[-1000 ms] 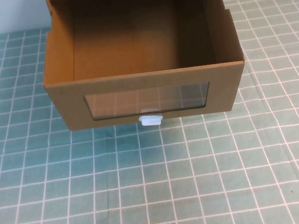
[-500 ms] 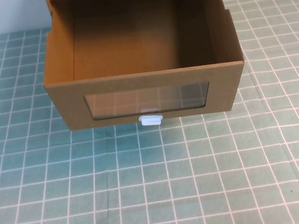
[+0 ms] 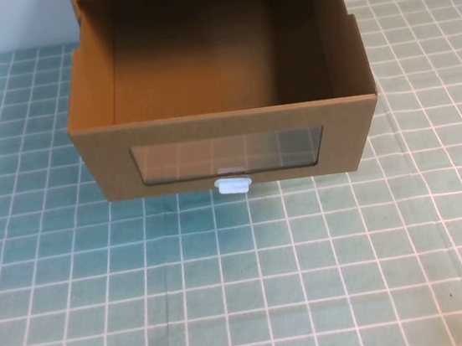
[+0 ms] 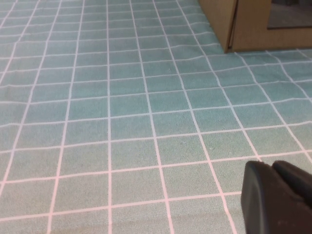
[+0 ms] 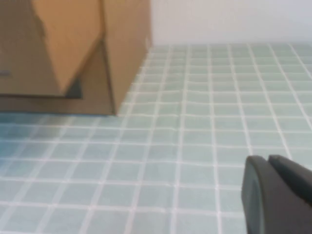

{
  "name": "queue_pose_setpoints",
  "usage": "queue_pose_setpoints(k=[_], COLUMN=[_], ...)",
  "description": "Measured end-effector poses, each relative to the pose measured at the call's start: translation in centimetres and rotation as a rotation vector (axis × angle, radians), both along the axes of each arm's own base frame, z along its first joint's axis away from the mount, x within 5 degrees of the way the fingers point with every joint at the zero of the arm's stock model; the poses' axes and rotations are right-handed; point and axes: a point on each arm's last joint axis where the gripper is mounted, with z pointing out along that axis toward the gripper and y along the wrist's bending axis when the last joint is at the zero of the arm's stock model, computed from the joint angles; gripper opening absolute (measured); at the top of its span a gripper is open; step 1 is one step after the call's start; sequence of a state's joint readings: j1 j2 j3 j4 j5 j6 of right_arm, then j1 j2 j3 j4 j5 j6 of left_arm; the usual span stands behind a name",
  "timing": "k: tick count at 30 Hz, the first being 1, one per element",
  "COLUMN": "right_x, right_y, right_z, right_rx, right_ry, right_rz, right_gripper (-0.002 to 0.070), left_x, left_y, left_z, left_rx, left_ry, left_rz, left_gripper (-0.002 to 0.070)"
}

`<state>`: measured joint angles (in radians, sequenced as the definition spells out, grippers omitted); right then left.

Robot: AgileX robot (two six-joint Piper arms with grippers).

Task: Open the shoe box
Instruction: 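Pull the top drawer of the cardboard box fully open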

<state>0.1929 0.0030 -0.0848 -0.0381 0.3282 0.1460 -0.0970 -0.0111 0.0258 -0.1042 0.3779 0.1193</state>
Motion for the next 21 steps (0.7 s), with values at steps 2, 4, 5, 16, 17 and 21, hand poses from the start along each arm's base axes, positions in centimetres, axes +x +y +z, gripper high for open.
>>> queue_pose_setpoints(k=[2, 4, 5, 16, 17, 21], right_x=[0.1, 0.3, 0.3, 0.1, 0.1, 0.1], right_y=[-0.1, -0.2, -0.3, -0.5, -0.5, -0.5], right_z=[-1.2, -2.3, -2.9, -4.2, -4.2, -4.2], right_rx=[-0.012, -0.019, -0.02, -0.042, -0.042, -0.038], right_ry=[0.024, 0.051, 0.069, 0.167, 0.167, 0.17], right_rz=[-0.036, -0.068, -0.083, -0.123, -0.123, -0.122], right_gripper=[-0.0013, -0.0013, -0.0013, -0.0013, -0.0013, -0.0013], left_x=[0.0, 0.0, 0.0, 0.0, 0.0, 0.0], left_y=[0.0, 0.0, 0.0, 0.0, 0.0, 0.0], left_z=[0.0, 0.0, 0.0, 0.0, 0.0, 0.0], left_rx=[0.0, 0.0, 0.0, 0.0, 0.0, 0.0], left_ry=[0.0, 0.0, 0.0, 0.0, 0.0, 0.0], left_rz=[0.0, 0.0, 0.0, 0.0, 0.0, 0.0], left_gripper=[-0.0005, -0.0005, -0.0005, -0.0005, -0.0005, -0.0005])
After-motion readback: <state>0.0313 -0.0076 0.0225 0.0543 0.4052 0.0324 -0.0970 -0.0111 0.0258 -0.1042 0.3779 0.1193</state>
